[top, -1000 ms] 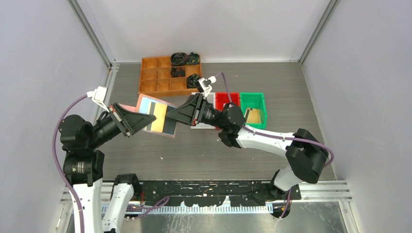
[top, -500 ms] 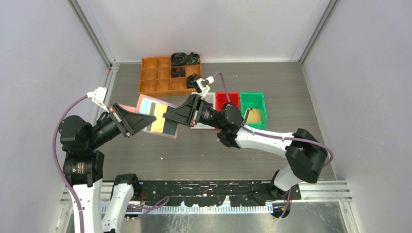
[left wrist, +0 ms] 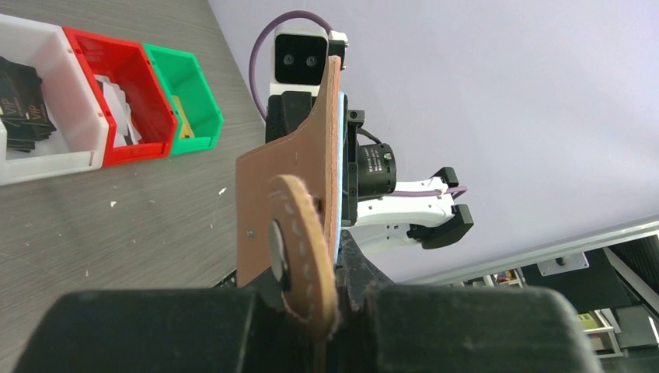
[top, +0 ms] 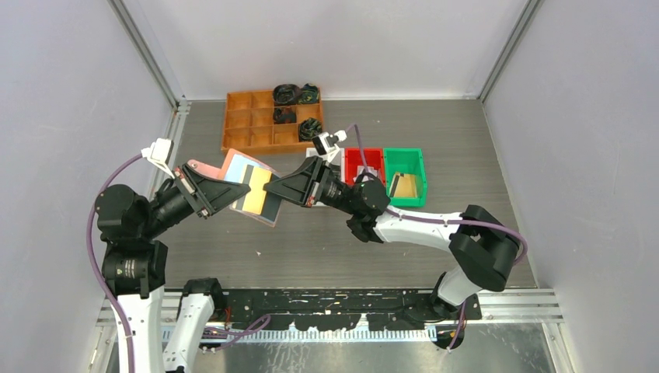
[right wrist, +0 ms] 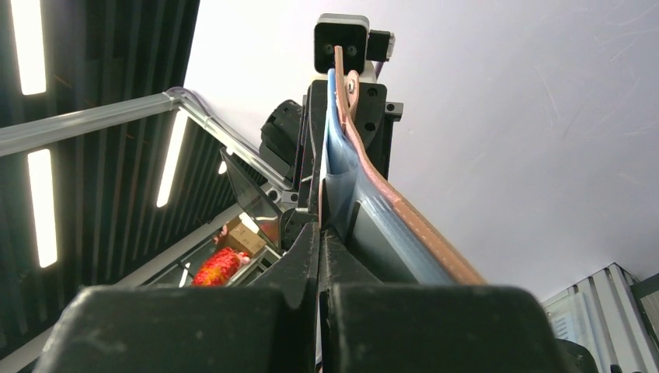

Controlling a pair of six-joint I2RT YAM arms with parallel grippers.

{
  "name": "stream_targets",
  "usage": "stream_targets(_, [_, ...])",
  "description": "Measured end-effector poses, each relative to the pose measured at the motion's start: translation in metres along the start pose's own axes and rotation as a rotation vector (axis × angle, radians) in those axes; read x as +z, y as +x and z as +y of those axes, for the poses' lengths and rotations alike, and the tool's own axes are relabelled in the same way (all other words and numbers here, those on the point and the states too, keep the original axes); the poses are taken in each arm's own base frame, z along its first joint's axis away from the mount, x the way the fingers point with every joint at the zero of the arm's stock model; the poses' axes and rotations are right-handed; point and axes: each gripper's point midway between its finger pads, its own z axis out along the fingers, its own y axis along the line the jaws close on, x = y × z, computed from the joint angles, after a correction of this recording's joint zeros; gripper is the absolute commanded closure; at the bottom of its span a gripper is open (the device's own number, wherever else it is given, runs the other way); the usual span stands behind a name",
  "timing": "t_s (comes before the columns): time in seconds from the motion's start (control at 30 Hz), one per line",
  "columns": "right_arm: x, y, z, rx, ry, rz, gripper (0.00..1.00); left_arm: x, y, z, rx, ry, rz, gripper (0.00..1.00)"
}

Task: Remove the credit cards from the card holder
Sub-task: Remove the credit card from the card holder.

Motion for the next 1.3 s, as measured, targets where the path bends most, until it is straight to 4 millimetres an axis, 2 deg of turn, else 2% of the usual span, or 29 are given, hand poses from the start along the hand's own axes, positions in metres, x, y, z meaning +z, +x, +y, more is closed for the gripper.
stream_targets(0.1, [0.000, -0.001, -0.001, 0.006, -0.008, -0.007, 0.99, 0.000, -0.001, 0.000, -0.013, -0.002, -0.003, 0.92])
stream_targets(0.23, [-0.002, 0.000, -0.002, 0.010, -0.007, -0.018, 0.99, 0.001, -0.001, 0.000, -0.022, -0.003, -0.002, 0.85])
stream_targets(0.3, [-0.005, -0.001, -0.005, 0.010, 0.000, -0.029, 0.99, 0.001, -0.002, 0.000, -0.025, -0.004, -0.005, 0.88])
stream_targets(0.43, [-0.008, -0.002, -0.010, 0.007, 0.021, -0.046, 0.99, 0.002, -0.004, 0.003, -0.030, -0.015, -0.017, 0.99])
stream_targets(0.6, [-0.008, -0.005, -0.002, -0.014, 0.022, -0.052, 0.99, 0.002, -0.005, 0.002, -0.040, -0.014, -0.019, 1.00])
stream_targets(0.77, [-0.012, -0.004, -0.007, -0.012, 0.041, -0.058, 0.99, 0.003, -0.006, 0.002, -0.044, -0.016, -0.018, 1.00])
stream_targets(0.8, [-0.013, -0.004, -0.008, -0.012, 0.044, -0.061, 0.97, 0.003, -0.006, 0.002, -0.044, -0.015, -0.018, 1.00])
stream_targets(0.87, [-0.014, -0.003, -0.008, -0.010, 0.046, -0.061, 0.84, 0.003, -0.007, 0.001, -0.039, -0.015, -0.023, 1.00])
stream_targets(0.97, [-0.013, -0.003, -0.007, 0.001, 0.047, -0.054, 0.71, 0.002, -0.008, -0.001, -0.031, -0.012, -0.029, 1.00])
stream_targets(1.07, [-0.008, -0.002, -0.002, 0.009, 0.032, -0.045, 0.64, 0.003, -0.010, -0.001, -0.017, -0.010, -0.035, 1.00])
stream_targets(1.13, [-0.003, -0.002, 0.005, 0.009, 0.010, -0.040, 0.66, 0.003, -0.011, 0.000, 0.000, -0.014, -0.043, 1.00])
stream_targets(1.17, [0.000, -0.001, 0.009, 0.008, -0.001, -0.037, 0.70, 0.003, -0.011, 0.000, 0.004, -0.016, -0.046, 1.00])
stream_targets(1.3, [0.005, 0.000, 0.013, 0.012, -0.017, -0.028, 0.94, 0.003, -0.012, 0.001, 0.027, -0.019, -0.052, 1.00])
